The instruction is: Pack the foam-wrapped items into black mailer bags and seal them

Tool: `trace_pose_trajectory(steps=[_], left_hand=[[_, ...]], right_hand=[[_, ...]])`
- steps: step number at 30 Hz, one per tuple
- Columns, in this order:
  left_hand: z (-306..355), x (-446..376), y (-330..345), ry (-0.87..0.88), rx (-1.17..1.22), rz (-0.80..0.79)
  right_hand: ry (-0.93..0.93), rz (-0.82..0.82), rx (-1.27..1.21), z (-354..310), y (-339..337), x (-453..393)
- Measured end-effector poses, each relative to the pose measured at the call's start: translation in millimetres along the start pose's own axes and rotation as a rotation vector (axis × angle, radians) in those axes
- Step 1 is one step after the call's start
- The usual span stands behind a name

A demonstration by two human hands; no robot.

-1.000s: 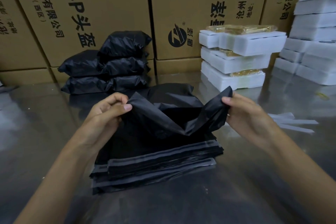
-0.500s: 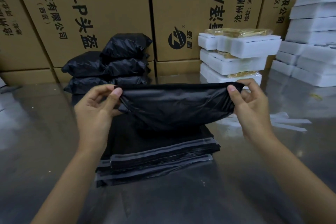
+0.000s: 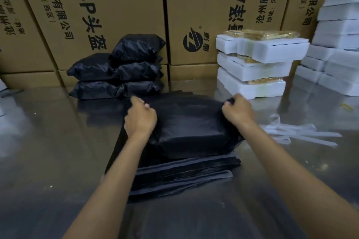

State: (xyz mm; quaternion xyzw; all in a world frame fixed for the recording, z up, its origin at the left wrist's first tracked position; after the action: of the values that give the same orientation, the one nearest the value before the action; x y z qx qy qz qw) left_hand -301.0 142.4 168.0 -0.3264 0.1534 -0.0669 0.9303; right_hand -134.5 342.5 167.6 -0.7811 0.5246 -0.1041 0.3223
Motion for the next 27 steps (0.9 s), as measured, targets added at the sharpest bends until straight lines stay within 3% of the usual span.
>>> trace_pose_trajectory(steps=[3,8,12,15,19,25,27], left_hand=[[-14.9,2.0,38.0,-0.017,-0.117,-0.144],[-24.7,-4.2,58.6,-0.028,0.004,-0.177],[-22.4,-4.5,62.2,-0.072,0.247,-0.198],[-18.8,-0.5,56.5,-0.035,0.313,-0.141],[-11.6,10.2,41.0,0.012,0.338,-0.105],[-31.2,28.0,31.0,-0.082,0.155,-0.363],[-27.0,29.0,16.6,-0.010,0.180,-0.186]], right_hand=[[0.085,-0.106,-0.055,20.1,30.1,-7.7],[0.146,-0.135,-0.240,35.7,46.3,-17.7],[0.133,-0.048,-0.371,41.5,50.3,-15.8],[0.117,0.046,-0.426,41.0,44.5,-11.5],[0.145,0.053,-0.474,39.3,25.0,-5.6],[0.174,-0.096,-0.246,45.3,20.8,18.8],[0.031,0.080,-0.134,34.2,7.6,24.1]])
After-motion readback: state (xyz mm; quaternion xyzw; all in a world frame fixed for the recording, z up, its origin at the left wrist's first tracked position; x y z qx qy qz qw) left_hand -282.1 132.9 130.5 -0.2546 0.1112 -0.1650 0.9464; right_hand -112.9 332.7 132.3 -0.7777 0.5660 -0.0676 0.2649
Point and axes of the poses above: each hand's wrist, its own x-axis away from the middle knuckle, its own y-axis out of the palm, z = x × y, the point moved 3 cm from there along -x, towards the middle knuckle, and after that the axes turned 1 degree about -x, right-handed, at the moved point
